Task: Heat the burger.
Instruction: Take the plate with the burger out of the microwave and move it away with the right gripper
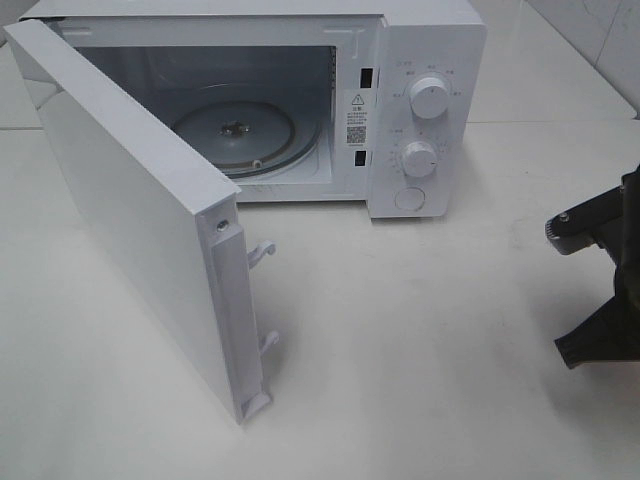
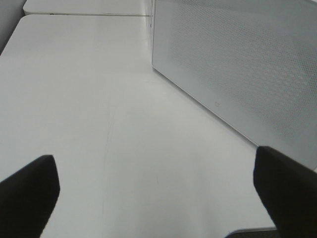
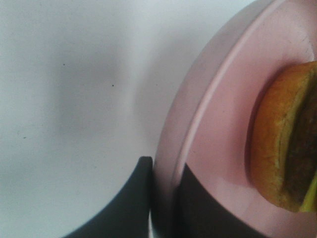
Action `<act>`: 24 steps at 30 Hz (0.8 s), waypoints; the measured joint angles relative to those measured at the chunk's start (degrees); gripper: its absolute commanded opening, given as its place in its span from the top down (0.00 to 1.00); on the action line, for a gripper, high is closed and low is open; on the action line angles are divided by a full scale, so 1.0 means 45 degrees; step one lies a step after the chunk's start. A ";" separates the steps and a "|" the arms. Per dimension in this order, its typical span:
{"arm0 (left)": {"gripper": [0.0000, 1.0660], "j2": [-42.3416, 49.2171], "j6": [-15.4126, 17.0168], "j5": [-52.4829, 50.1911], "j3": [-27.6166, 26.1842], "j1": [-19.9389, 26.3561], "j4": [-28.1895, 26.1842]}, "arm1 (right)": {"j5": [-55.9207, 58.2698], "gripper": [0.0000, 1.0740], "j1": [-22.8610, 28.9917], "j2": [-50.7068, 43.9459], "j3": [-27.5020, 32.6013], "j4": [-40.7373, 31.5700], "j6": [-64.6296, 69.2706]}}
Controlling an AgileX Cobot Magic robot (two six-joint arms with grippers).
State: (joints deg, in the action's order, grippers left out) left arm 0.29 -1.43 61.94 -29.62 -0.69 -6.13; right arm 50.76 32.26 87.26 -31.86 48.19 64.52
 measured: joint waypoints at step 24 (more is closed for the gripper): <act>0.06 0.0000 0.0000 0.0000 0.0000 0.0000 0.0000 | -0.1528 0.86 0.0000 0.4138 -0.0127 0.0764 0.2648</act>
State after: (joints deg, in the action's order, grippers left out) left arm 0.29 -1.43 61.94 -29.62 -0.69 -6.13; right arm 43.89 32.26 105.88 -32.43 51.62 76.43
